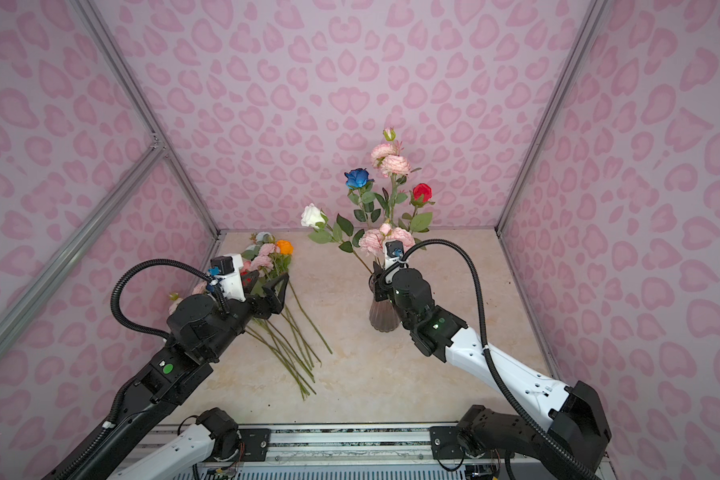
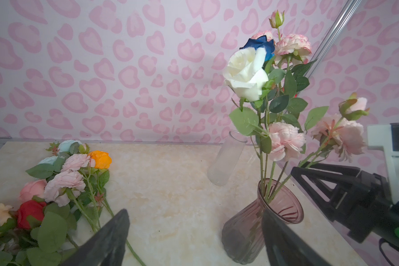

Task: Arrange the flowers into the vase
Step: 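Lower the pink carnation stem into the pink vase with the right gripper, then open the right gripper at the vase while the left gripper grasps a pink stem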

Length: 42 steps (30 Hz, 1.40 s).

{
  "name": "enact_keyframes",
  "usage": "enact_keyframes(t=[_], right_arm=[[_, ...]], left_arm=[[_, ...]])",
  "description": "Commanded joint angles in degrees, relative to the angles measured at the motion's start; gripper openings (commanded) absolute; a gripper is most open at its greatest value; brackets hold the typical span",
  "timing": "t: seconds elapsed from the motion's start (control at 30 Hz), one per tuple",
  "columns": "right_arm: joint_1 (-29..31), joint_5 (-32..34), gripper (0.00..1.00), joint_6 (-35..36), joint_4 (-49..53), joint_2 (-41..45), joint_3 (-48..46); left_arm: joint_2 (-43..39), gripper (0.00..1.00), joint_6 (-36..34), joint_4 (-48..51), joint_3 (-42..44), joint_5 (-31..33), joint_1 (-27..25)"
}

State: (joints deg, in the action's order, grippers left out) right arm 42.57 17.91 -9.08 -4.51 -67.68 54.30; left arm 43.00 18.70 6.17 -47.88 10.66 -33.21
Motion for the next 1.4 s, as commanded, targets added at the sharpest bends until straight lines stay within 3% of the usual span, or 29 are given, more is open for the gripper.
enact_keyframes(t=[0.0,0.5,0.87,1.13,1.27,1.37], right_arm=[[0.32,-0.63,0.46,-1.03,5.49,1.43,1.17],[1.72,-1.35,0.54,-0.50,15.27,12.04,1.33],[3.71,0.28,0.51,0.64,17.70,18.46,1.80],[4.19,-0.54,0.23,-0.81,17.31,20.55,-0.01],[4.25,-1.45,0.21,-2.03,16.25,21.01,-1.60],[4.28,-1.74,0.21,-2.33,15.74,20.98,-2.24]], left_arm=[[0.56,0.91,0.54,-1.36,0.43,0.41,0.08],[10.95,0.91,11.91,1.31,0.60,10.51,0.64],[23.05,0.87,19.58,7.67,-4.05,11.09,4.37],[39.11,0.62,22.99,17.17,-9.35,7.39,9.79],[46.64,0.46,21.29,17.82,-11.44,4.98,11.71],[51.16,0.44,20.47,18.17,-13.89,4.79,11.93]])
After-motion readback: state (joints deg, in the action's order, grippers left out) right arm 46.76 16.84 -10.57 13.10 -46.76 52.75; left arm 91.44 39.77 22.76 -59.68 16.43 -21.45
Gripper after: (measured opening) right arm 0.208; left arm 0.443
